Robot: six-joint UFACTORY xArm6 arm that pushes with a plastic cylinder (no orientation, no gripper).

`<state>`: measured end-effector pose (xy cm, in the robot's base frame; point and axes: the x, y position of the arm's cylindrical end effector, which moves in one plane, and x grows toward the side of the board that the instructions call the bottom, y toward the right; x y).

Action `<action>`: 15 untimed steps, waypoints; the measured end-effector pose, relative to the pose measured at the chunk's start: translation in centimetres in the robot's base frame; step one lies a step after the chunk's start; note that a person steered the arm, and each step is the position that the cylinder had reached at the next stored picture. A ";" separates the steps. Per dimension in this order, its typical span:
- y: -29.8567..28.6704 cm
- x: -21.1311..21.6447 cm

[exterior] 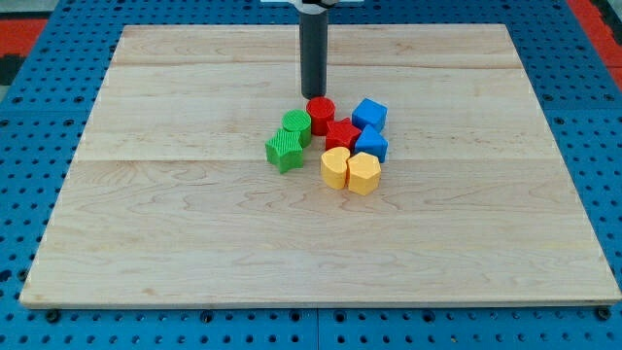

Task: Push the group of blocks top and left a bit

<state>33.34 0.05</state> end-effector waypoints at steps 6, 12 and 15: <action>14.6 10.0; 6.3 13.6; 2.6 4.4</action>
<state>37.76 2.68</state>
